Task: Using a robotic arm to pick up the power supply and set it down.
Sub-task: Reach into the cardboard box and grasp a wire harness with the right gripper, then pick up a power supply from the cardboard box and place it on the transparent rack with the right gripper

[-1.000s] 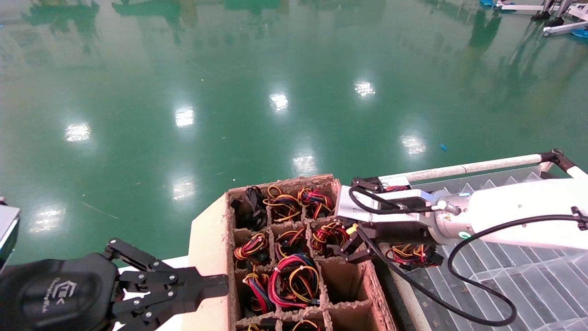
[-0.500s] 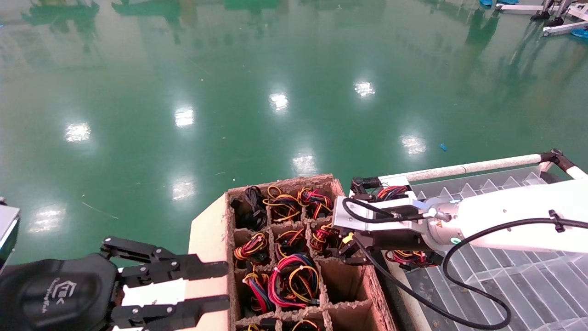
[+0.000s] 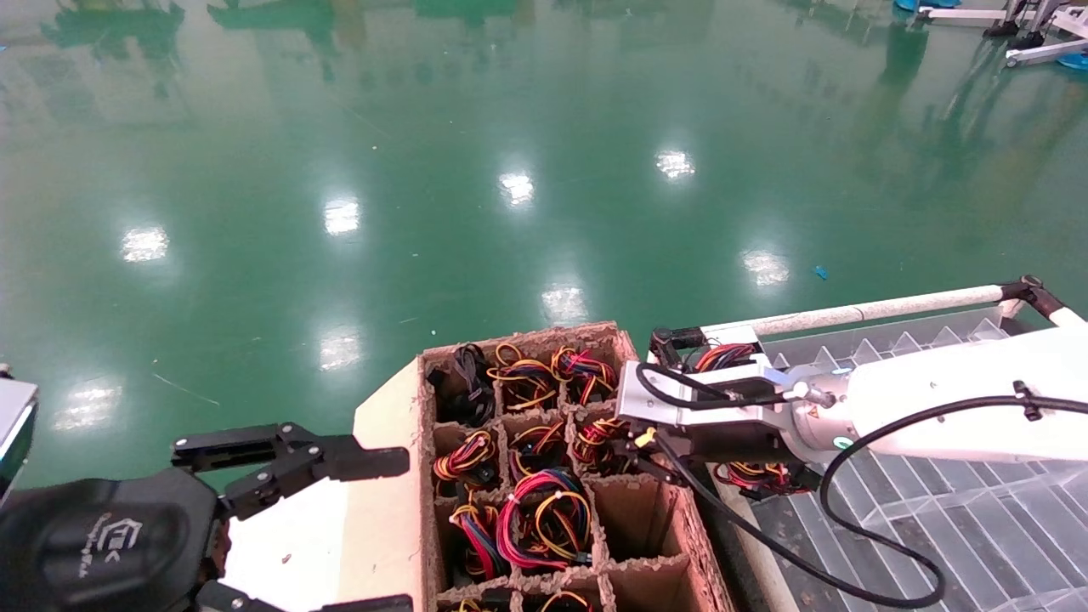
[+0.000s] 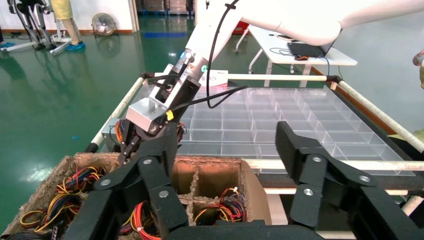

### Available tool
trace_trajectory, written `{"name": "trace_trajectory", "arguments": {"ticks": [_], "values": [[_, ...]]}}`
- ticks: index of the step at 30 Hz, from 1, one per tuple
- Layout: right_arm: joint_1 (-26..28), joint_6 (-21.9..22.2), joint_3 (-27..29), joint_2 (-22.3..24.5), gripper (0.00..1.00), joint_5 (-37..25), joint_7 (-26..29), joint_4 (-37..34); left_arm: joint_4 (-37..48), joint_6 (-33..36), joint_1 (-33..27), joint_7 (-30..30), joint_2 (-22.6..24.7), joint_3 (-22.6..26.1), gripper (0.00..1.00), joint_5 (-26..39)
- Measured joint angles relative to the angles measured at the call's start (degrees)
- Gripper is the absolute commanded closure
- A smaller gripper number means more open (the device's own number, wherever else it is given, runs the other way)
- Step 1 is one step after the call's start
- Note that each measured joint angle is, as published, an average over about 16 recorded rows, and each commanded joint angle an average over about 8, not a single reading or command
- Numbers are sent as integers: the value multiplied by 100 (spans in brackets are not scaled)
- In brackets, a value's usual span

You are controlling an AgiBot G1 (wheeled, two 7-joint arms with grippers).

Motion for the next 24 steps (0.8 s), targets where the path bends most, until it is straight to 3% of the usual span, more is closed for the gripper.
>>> {"name": "trace_trajectory", "arguments": {"ticks": [13,24], "values": [[29,-158,199,362,100,281,232,516,0,-1,0,1,-1,2,0,-1],[106,-262,860,1112,100,1257,502,1311,0,-2,-1,2,-1,4,0,-2]]}}
